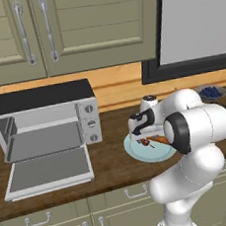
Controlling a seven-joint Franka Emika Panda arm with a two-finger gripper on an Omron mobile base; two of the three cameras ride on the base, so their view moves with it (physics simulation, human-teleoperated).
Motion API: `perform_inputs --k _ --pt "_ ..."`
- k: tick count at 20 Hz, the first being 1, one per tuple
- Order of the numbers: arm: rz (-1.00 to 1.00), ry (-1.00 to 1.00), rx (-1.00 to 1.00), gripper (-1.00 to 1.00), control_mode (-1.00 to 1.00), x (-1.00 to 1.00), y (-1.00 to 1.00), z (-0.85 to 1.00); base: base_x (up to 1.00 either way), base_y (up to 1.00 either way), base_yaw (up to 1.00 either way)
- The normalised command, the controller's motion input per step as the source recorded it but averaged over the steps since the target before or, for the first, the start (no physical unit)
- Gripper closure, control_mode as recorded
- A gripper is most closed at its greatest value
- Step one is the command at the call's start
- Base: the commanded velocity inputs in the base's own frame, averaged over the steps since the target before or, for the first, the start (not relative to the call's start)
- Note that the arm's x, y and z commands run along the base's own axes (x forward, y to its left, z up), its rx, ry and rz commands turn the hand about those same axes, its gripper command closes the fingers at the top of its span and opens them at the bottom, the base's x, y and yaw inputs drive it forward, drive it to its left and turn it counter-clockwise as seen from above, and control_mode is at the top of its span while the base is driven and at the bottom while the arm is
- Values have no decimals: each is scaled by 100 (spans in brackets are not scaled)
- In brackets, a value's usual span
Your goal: Pick up the kebab skewer and baguette bread, and place them inside the toaster oven. Close the toaster oven door and start by setting the timer.
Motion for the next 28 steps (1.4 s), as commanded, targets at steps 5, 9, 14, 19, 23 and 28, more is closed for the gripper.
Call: perform_inputs --k 5,9,14,19,23,28 --pt "0 3 0 -100 -100 2 20 -23 0 0 0" --pt "0 2 0 -100 -100 0 8 -34 0 0 0" --pt "0 0 0 -100 -100 -14 30 -30 0 0 0" --pt "0 0 0 -100 -100 -29 19 -40 0 0 0" --pt "4 -1 0 -100 -100 4 0 -45 0 0 0" --pt "9 0 0 -100 -100 3 0 -33 0 0 0"
